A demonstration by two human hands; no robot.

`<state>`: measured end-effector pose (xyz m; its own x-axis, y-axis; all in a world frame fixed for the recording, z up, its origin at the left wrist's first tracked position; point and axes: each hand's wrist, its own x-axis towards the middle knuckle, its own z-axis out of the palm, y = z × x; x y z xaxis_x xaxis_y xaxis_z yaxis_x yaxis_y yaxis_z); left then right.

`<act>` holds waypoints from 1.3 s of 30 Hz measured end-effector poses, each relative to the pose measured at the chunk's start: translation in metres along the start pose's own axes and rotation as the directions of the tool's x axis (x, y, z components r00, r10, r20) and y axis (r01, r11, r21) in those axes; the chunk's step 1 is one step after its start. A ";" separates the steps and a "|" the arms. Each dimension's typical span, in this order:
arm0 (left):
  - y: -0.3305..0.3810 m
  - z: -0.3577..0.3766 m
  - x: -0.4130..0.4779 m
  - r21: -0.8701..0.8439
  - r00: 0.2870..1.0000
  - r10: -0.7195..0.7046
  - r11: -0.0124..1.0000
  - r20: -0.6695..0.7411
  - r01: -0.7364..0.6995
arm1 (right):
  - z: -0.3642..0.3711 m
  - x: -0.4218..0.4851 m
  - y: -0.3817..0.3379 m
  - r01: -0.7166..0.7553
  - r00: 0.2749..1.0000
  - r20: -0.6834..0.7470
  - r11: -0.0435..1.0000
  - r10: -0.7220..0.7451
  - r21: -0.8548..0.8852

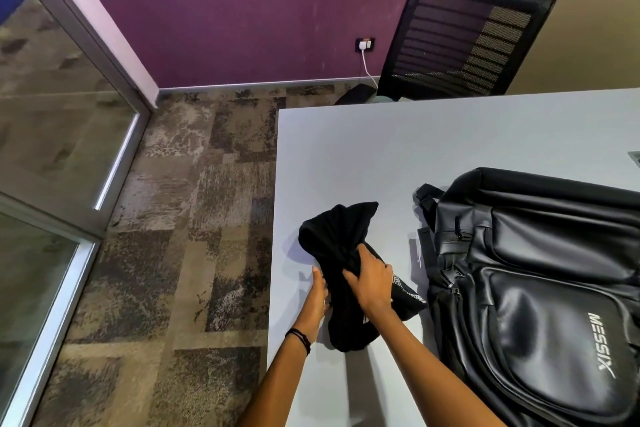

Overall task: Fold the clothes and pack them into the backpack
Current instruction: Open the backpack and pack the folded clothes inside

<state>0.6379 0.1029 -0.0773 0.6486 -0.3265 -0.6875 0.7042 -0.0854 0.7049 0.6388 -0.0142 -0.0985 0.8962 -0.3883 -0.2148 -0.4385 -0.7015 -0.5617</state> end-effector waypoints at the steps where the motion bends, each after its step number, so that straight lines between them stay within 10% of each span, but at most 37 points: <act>1: 0.000 0.002 0.001 -0.010 1.000 -0.005 1.000 -0.009 0.005 | 0.000 -0.001 0.001 0.010 1.000 0.001 1.000 -0.010 -0.008; 21: 0.027 0.010 0.002 0.091 0.986 0.165 0.982 0.010 -0.165 | -0.040 -0.019 -0.001 0.060 0.978 -0.209 0.928 0.020 0.367; 39: 0.053 0.125 -0.030 0.268 0.840 0.454 0.805 0.296 -0.529 | -0.161 -0.069 0.037 0.163 0.782 -0.588 0.842 0.208 0.514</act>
<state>0.6197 -0.0098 0.0030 0.7795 -0.5915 -0.2062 0.1464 -0.1480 0.9781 0.5495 -0.1093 0.0242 0.5698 -0.8006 0.1853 -0.1886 -0.3469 -0.9188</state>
